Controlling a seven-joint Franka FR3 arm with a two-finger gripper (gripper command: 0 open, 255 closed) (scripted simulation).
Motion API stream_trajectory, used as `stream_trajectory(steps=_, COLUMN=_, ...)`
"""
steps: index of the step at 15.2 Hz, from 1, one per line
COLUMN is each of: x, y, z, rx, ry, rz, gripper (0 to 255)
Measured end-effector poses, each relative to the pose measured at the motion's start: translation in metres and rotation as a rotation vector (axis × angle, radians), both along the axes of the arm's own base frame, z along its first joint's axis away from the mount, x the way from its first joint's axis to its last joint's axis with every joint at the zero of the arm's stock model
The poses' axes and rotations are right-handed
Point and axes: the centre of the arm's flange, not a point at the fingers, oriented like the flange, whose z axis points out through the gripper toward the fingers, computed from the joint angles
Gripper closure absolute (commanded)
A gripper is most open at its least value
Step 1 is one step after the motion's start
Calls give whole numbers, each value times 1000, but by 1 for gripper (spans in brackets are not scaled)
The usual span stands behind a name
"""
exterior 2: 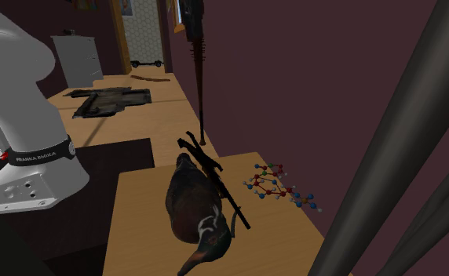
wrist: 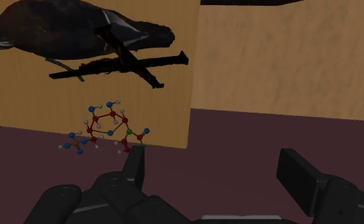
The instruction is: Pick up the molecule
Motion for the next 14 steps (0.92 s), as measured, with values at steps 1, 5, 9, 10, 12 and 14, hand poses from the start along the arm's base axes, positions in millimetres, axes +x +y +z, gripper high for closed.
stream_trajectory(steps=1, x=9, y=-6, z=-9, rx=1, ry=3, rz=-19, gripper=0)
stream_trajectory(steps=5, x=38, y=-29, z=-47, rx=5, ry=14, rz=-93, gripper=0)
stream_trajectory(steps=9, x=66, y=-59, z=-84, rx=9, ry=26, rz=-168, gripper=0)
stream_trajectory(steps=10, x=73, y=-64, z=-91, rx=10, ry=28, rz=-186, gripper=0)
stream_trajectory(steps=12, x=85, y=-77, z=-112, rx=12, ry=34, rz=-224, gripper=0)
stream_trajectory(steps=14, x=98, y=-91, z=-130, rx=14, ry=40, rz=-261, gripper=0)
